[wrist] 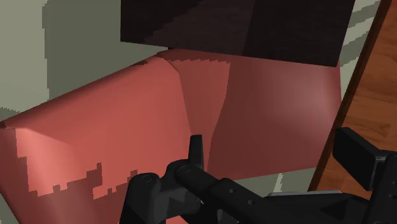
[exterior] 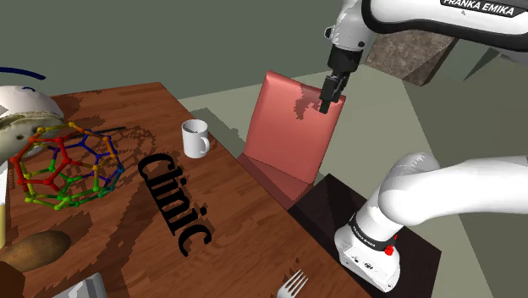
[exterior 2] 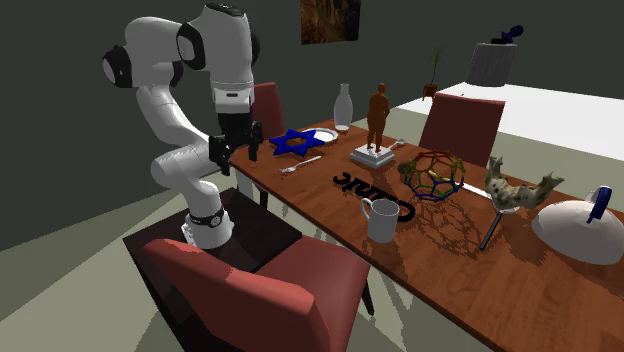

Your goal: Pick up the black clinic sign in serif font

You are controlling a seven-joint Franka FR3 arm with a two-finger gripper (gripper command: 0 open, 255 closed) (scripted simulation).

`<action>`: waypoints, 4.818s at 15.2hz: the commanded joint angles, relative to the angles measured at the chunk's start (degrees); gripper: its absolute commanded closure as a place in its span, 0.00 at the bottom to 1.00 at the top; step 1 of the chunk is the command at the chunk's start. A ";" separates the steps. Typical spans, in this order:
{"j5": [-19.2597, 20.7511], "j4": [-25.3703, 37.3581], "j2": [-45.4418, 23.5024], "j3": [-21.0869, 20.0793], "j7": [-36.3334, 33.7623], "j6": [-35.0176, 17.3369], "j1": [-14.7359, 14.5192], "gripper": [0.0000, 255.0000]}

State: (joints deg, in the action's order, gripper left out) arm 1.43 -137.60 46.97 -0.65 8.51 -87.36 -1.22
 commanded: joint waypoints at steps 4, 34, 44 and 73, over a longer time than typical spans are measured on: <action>-3.15 -1.66 -1.18 -3.51 -4.77 -2.86 -1.00 0.00; -3.04 19.50 -51.05 -35.38 -55.30 -34.21 -5.03 0.00; 5.87 27.40 -64.63 -34.33 -64.95 -38.20 -9.80 0.00; 2.81 32.23 -60.34 -35.50 -63.37 -29.82 -8.79 1.00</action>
State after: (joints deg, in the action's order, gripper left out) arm 4.57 -105.57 -13.86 -36.06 -55.04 -117.80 -10.14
